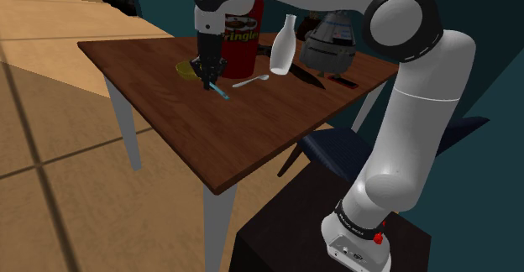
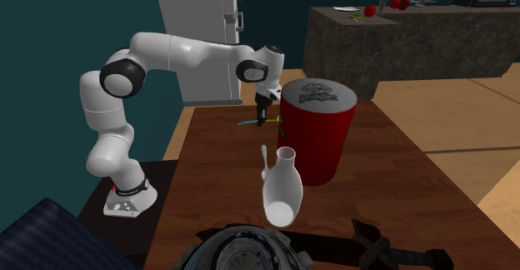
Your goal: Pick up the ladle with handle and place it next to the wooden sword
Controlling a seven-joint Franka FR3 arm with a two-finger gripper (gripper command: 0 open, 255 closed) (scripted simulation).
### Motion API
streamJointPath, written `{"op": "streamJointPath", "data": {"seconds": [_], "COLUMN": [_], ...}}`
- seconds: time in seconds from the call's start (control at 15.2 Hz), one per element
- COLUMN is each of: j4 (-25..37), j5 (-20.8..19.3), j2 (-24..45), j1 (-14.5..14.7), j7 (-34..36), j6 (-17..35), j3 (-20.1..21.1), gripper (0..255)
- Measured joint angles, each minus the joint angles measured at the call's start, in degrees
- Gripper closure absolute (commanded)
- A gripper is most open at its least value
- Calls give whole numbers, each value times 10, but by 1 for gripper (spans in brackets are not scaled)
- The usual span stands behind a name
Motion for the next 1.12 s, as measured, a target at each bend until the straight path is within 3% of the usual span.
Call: {"op": "streamJointPath", "data": {"seconds": [1.12], "j4": [147], "j5": [-1], "j2": [12], "j1": [0], "j7": [14], "j6": [-135], "j3": [0], "gripper": [255]}}
